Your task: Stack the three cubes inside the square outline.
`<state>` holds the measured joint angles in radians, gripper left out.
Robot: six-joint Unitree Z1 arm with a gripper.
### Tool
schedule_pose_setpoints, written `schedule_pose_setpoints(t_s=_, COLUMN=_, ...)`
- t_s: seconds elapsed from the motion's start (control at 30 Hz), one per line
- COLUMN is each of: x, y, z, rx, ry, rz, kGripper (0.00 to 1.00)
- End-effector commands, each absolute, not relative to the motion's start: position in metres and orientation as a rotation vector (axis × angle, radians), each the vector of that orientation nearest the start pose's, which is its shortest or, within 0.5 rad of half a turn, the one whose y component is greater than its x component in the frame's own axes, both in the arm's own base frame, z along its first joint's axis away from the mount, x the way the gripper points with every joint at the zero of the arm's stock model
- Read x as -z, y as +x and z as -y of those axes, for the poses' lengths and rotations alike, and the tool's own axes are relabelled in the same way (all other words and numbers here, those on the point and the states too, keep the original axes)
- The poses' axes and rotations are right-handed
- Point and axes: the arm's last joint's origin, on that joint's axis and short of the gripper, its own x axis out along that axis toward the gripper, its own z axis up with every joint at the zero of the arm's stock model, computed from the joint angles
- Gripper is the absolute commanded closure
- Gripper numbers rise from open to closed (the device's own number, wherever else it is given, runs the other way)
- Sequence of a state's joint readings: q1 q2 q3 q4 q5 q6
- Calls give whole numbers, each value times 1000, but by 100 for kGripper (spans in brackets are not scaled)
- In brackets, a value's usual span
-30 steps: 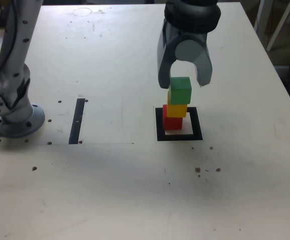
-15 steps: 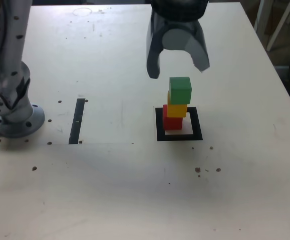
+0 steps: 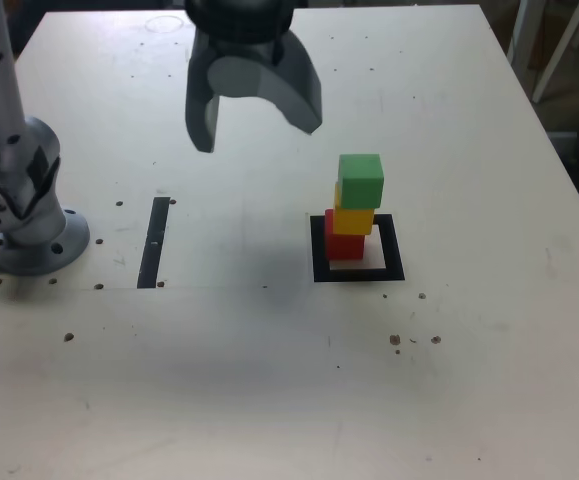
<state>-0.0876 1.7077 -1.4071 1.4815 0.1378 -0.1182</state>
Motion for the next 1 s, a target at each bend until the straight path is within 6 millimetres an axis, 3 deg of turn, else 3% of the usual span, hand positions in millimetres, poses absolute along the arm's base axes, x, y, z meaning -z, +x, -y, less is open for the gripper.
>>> schedule_pose_setpoints(t_s=0.0, x=-315, y=233, z=14, rx=-140, ry=111, rz=-1785, kGripper=0)
schedule_pose_setpoints(t_s=0.57, x=-247, y=179, z=13, rx=-88, ry=32, rz=-1797, kGripper=0)
schedule_pose_setpoints(t_s=0.97, x=-225, y=167, z=15, rx=-58, ry=-6, rz=-1811, kGripper=0)
